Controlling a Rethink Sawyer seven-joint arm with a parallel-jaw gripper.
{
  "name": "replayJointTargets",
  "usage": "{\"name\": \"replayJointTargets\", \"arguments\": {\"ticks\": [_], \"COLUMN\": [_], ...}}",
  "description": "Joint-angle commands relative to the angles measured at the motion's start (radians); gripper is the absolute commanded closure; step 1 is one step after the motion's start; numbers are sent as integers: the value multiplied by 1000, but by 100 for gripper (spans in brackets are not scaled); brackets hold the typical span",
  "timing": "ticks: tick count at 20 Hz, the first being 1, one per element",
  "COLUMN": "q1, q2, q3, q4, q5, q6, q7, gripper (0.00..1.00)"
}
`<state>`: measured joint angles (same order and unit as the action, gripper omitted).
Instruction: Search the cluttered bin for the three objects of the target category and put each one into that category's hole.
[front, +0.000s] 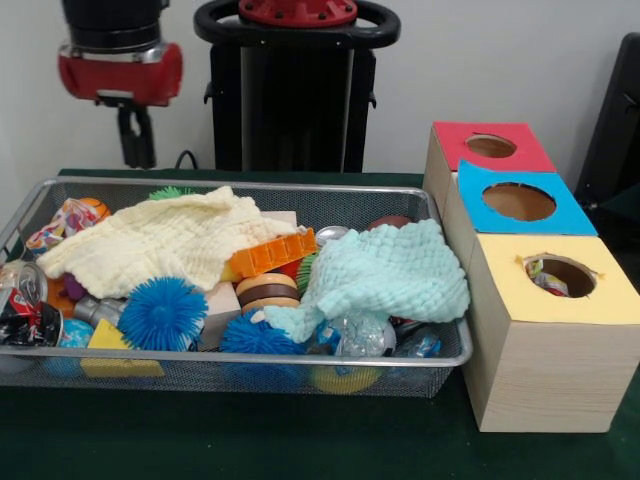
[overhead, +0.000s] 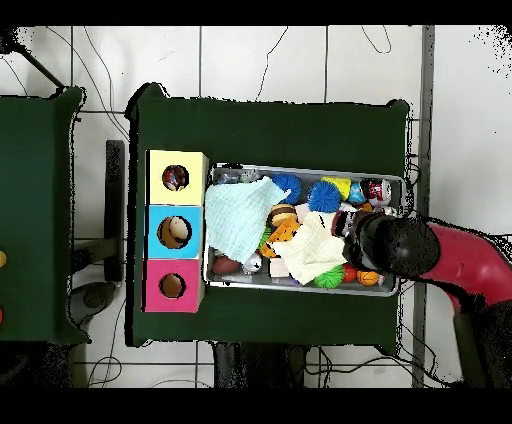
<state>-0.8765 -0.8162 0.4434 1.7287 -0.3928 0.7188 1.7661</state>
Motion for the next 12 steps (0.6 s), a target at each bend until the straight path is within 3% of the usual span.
{"name": "replayJointTargets", "arguments": {"ticks": [1,5,6,12], "q1": [-85,-111,-122,-134], "q2": [105,129,132,103], "q3": [35,34,49,51], "q4": [-86,-123,-132,-99], "q5": [-132,-164,-178,-168], "q6": [49,41,51,61], "q7": [-275,-253,-254,-221], "gripper": [100,100,0,0]}}
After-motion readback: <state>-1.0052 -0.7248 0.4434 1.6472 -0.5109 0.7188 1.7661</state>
